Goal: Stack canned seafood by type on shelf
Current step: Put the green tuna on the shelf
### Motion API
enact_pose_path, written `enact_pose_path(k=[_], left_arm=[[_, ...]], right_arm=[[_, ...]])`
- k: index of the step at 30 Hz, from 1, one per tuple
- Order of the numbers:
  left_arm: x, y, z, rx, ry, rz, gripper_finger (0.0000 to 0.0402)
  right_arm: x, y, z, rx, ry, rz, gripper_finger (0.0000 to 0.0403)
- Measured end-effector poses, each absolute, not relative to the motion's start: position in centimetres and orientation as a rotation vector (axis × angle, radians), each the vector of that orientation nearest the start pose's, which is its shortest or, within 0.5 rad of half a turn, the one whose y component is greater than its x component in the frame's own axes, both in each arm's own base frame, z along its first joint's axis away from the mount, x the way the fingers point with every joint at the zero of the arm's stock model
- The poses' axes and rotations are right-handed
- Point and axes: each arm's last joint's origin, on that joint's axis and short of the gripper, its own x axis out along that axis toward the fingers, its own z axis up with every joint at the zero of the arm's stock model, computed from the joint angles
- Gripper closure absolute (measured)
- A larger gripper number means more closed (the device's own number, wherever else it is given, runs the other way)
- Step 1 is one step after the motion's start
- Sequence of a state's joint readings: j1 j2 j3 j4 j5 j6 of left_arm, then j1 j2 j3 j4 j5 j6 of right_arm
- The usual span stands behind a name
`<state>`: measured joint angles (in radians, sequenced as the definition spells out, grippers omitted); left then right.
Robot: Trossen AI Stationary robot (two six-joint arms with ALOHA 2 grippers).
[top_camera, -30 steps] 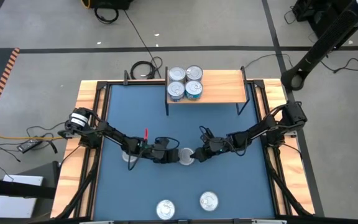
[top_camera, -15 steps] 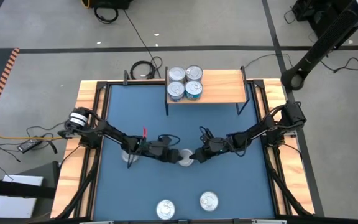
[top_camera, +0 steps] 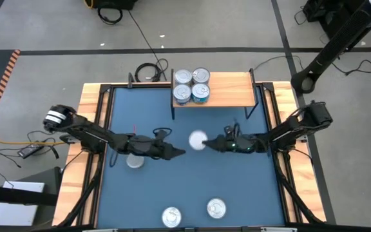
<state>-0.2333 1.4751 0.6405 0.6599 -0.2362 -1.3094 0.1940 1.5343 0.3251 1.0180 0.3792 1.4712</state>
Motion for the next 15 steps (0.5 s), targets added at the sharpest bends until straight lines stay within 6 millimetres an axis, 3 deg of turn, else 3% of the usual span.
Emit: enact_pose_path(k=[8,15], left_arm=[[28.4,-5.8,22.4,-1.233,0.078,0.099,0.0341],[28.3,-5.4,22.1,-1.218,0.105,0.131,0.0341]], right_arm=[[22.5,2.3,19.2,1.366,-0.420,-0.458,0.0277],[20.8,1.1,19.9,1.346,-0.654,-0.762,0.0277]])
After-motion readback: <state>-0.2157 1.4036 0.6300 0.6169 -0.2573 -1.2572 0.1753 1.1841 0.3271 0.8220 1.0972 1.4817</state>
